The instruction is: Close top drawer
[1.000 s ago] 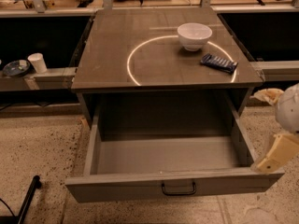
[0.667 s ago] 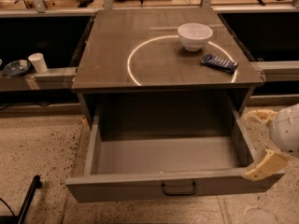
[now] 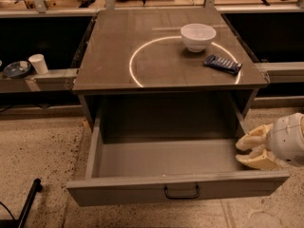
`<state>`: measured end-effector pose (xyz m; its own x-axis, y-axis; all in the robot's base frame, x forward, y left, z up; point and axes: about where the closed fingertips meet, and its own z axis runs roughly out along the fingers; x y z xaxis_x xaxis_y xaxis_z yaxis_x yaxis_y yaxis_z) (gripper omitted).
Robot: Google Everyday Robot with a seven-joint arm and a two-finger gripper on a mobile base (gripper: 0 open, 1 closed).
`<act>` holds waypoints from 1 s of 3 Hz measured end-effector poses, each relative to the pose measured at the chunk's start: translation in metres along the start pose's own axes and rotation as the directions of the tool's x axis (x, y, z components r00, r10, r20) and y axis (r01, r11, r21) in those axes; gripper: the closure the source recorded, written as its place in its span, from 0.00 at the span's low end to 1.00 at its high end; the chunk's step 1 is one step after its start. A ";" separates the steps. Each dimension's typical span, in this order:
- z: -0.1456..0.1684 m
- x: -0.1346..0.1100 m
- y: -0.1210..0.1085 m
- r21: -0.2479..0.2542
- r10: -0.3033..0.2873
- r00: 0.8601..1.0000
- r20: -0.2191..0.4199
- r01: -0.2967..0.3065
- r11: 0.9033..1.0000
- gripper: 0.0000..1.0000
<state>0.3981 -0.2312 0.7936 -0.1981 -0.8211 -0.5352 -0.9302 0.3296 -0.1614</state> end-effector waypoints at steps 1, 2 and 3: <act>0.008 0.005 0.008 -0.010 -0.020 1.000 -0.003 0.020 1.000 0.88; 0.025 0.026 0.030 -0.024 -0.059 0.997 -0.055 0.057 0.998 1.00; 0.051 0.048 0.061 -0.074 -0.107 0.985 -0.135 0.097 0.992 1.00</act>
Offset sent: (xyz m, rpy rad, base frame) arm -0.0560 -0.0055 -0.0875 -0.1437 0.0444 0.0846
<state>0.3480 -0.2268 0.7156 -0.1376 -0.9068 -0.3984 -0.9654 0.2127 -0.1508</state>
